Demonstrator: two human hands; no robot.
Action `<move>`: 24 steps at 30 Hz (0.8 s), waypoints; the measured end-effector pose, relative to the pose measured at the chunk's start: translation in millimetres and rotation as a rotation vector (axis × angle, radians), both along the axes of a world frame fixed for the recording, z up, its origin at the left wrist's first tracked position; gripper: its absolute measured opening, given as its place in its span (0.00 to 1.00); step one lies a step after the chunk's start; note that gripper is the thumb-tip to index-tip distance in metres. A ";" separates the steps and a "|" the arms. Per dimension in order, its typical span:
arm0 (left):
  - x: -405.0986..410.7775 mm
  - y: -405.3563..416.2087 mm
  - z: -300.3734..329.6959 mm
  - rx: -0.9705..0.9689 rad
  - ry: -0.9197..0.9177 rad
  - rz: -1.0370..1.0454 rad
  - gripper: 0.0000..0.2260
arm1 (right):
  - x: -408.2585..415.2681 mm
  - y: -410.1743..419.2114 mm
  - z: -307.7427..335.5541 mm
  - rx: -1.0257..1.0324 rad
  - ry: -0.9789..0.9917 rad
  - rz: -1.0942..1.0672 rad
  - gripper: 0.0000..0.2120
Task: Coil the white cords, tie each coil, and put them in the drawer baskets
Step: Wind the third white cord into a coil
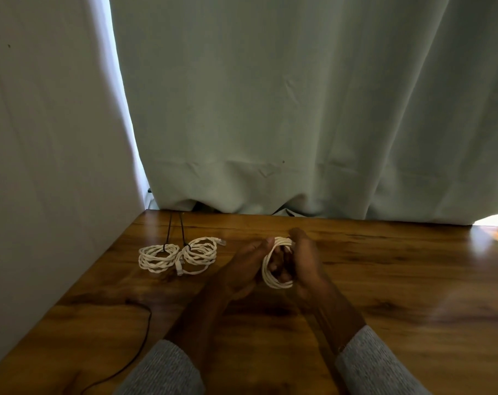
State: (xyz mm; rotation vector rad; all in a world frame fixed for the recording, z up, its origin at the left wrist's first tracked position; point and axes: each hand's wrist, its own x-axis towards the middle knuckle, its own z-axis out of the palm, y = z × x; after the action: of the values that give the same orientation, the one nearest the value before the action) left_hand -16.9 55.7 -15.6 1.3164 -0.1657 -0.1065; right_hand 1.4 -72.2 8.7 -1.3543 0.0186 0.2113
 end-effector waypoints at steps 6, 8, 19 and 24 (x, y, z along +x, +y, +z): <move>0.7 -0.9 -2.2 -0.008 -0.018 -0.016 0.16 | 7.6 14.0 -12.4 -0.099 -0.166 -0.299 0.28; 1.2 -1.0 1.2 -0.026 -0.033 0.009 0.19 | 8.4 19.4 -13.7 -0.098 -0.158 -0.353 0.28; 7.4 -4.2 2.6 0.070 0.158 0.370 0.13 | 18.3 -4.8 -19.9 0.035 -0.020 0.303 0.16; 2.0 3.7 8.0 0.166 0.047 0.132 0.17 | 16.3 -28.4 -18.8 0.058 0.013 0.514 0.14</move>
State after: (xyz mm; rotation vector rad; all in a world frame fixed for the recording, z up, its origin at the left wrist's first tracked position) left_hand -14.9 59.4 -7.6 1.4849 -0.0299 -0.0396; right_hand 17.7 -100.6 -10.1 -1.2804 -0.3251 0.6475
